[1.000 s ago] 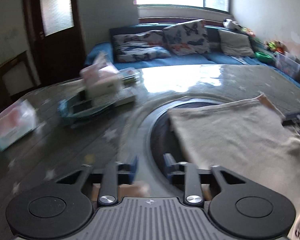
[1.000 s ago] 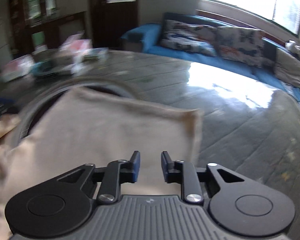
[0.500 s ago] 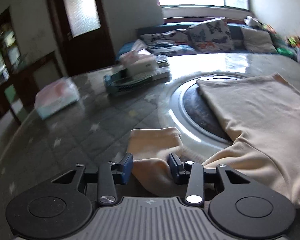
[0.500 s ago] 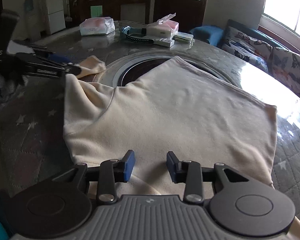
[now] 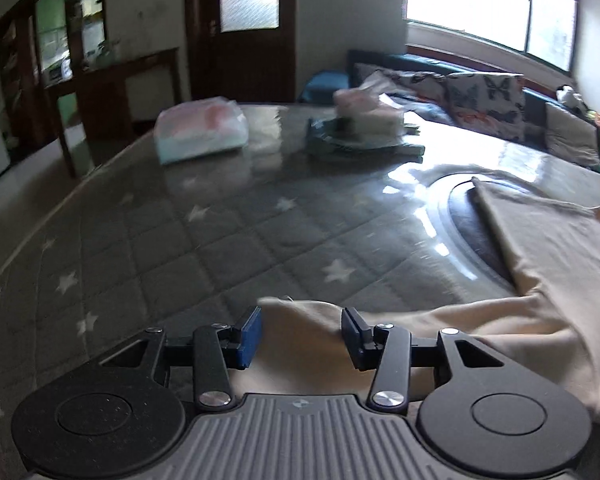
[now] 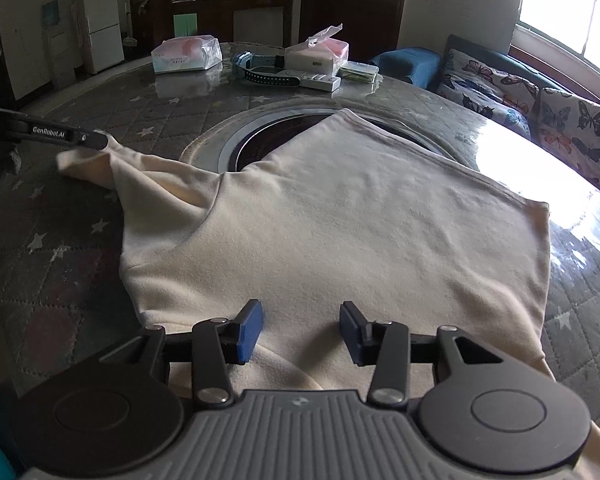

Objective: Fold clothes
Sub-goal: 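Grasp the sleeve cuff nearest the left gripper with the left gripper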

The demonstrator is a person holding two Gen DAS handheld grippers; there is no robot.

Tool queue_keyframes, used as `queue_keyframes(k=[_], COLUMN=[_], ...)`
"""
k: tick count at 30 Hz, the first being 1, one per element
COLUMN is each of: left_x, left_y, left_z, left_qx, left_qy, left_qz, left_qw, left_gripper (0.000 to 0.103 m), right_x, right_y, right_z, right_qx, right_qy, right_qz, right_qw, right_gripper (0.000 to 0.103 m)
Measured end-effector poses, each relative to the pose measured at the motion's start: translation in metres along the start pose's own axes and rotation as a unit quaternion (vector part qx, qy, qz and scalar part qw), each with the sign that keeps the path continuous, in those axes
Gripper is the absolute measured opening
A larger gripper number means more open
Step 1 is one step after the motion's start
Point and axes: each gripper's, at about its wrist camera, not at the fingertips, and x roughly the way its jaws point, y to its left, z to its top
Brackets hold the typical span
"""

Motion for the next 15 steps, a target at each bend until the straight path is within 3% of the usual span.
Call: queue_keyframes(k=[4, 6, 8, 15], left_x=[0.004, 0.004, 0.009, 0.032], left_y=[0.007, 0.006, 0.005, -0.011], left_z=[-0.006, -0.004, 0.001, 0.031], left_qx=[-0.003, 0.011, 0.027, 0.091], left_qy=[-0.003, -0.013, -0.026, -0.065], left_qz=[0.001, 0.005, 0.021, 0.05], left_qw=[1.0, 0.9998, 0.9991, 0.9925], left_gripper=[0.039, 0.015, 0.01, 0.013], right_x=[0.0, 0.0, 0.0, 0.0], right_y=[0.0, 0.0, 0.0, 0.002], right_z=[0.0, -0.001, -0.001, 0.0], right_qx=[0.001, 0.001, 0.002, 0.001], right_qy=[0.0, 0.0, 0.0, 0.002], right_qz=[-0.002, -0.003, -0.005, -0.01], right_qw=[1.0, 1.0, 1.0, 1.0], right_gripper=[0.044, 0.044, 0.046, 0.049])
